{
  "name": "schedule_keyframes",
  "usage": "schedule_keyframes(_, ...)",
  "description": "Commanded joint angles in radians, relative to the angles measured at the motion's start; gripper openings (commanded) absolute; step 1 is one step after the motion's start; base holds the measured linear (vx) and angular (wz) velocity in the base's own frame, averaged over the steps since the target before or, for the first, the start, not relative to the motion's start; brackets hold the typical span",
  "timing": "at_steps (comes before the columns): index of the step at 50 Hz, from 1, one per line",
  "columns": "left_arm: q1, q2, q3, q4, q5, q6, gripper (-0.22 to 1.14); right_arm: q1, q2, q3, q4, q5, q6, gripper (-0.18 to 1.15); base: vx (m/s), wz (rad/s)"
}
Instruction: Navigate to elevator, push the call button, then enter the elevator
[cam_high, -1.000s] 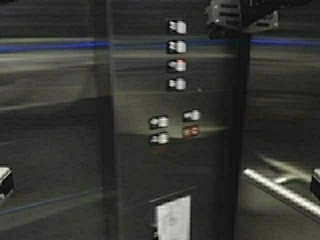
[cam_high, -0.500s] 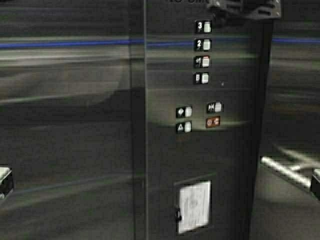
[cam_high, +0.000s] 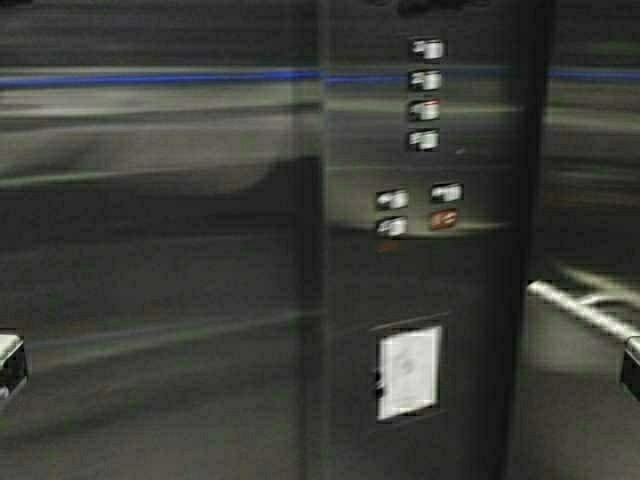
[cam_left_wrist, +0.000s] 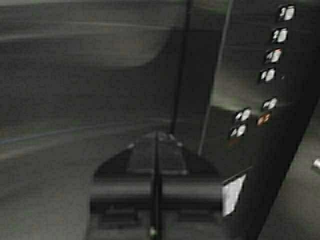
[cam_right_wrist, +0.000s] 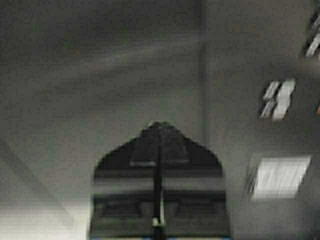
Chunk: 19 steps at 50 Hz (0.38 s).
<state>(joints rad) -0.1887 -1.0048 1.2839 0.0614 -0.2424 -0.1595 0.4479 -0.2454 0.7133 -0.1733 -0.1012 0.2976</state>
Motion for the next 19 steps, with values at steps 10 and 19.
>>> schedule_keyframes(10, 0.003, 0.025, -0.020, 0.003, -0.009, 0.009, 0.02, 0.003, 0.002, 0.009, -0.003, 0.003, -0.002, 0.06, -0.28, 0.25)
schedule_keyframes(19, 0.005, 0.028, -0.025, 0.003, -0.011, 0.035, 0.02, 0.011, 0.002, 0.000, -0.003, 0.003, -0.002, 0.06, -0.32, 0.18)
